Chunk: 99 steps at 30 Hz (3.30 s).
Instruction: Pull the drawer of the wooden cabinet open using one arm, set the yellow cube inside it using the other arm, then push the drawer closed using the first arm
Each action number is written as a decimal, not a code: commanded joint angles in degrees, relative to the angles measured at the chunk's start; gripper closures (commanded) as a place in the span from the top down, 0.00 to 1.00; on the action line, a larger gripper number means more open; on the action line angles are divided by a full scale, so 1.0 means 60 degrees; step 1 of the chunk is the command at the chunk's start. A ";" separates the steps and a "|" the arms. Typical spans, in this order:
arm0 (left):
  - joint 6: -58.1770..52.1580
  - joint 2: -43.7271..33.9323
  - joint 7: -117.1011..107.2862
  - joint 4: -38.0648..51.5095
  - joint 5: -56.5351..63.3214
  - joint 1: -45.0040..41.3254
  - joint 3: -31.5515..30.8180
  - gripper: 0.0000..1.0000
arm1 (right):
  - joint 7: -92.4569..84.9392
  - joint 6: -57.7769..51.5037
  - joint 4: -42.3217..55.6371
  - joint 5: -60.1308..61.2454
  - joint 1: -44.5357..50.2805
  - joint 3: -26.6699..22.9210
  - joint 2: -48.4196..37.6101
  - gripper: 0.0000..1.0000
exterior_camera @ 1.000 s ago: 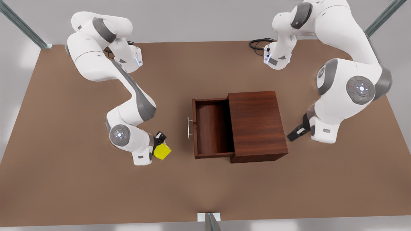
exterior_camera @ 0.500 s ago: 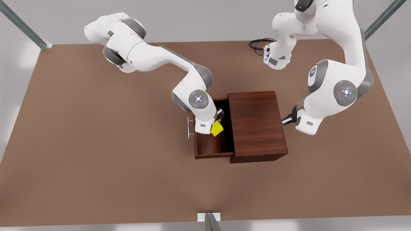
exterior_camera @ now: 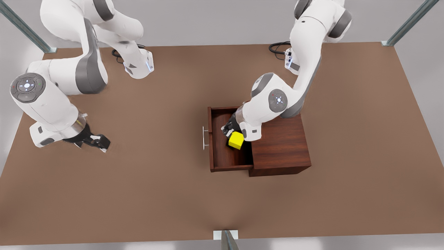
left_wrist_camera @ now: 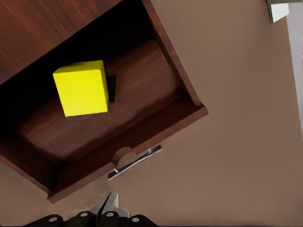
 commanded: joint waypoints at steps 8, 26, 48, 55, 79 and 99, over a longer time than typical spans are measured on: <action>0.5278 0.1836 -1.3351 0.0232 -0.0343 -0.2119 0.1076 0.21 | -0.3478 0.0145 -0.0341 0.0389 0.0289 -0.0980 0.0159 1.00; 0.3902 0.2540 -0.9719 0.0129 0.1019 -0.2720 0.1032 0.21 | -0.3434 -0.0632 -0.0253 0.0652 0.0377 -0.0659 0.0013 1.00; 0.0679 0.2159 -0.6554 0.0144 0.0990 -0.1724 0.1061 0.21 | -0.3317 -0.0763 -0.0033 0.0623 0.0304 -0.0424 -0.0148 1.00; -0.0668 0.1895 -0.5441 0.0159 0.0990 -0.1241 0.1061 0.21 | -0.3317 -0.0763 -0.0033 0.0623 0.0304 -0.0424 -0.0134 1.00; -0.3027 0.1544 -0.3200 0.0159 0.1019 0.0034 0.1193 0.21 | -0.3331 -0.0763 -0.0033 0.0638 0.0274 -0.0439 -0.0119 1.00; -0.6279 -0.2910 1.6092 0.0686 0.4344 0.5029 0.0417 1.00 | -0.3463 -0.0763 -0.0033 0.0608 0.0274 -0.0483 -0.0119 1.00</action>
